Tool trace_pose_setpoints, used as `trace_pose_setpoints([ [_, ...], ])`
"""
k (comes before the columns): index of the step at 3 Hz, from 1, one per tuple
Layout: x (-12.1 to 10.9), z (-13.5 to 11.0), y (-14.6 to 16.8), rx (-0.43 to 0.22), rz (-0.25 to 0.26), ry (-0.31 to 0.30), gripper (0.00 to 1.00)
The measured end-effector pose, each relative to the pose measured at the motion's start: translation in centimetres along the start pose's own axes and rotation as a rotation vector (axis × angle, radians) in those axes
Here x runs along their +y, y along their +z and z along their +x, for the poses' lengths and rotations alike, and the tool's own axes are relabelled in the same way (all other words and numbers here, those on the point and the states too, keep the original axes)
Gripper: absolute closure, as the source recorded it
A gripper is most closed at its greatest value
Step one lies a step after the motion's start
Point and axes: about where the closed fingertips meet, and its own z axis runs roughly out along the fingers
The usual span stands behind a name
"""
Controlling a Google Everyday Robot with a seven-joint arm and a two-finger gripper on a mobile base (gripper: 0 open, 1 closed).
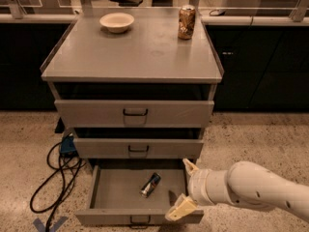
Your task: Pick redbull can from bottom drawer and place on counter
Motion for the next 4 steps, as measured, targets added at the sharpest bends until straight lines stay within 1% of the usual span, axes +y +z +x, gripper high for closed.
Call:
trace_pose_setpoints([
  [1, -2.5, 2.3, 4.9, 0.049, 0.025, 0.009, 0.0],
  [2, -5.5, 5.1, 8.0, 0.128, 0.113, 0.084, 0.0],
  [3, -8.4, 7.6, 10.7, 0.196, 0.179, 0.174, 0.0],
  [4, -9.8, 9.9, 13.5, 0.221, 0.162, 0.234, 0.0],
])
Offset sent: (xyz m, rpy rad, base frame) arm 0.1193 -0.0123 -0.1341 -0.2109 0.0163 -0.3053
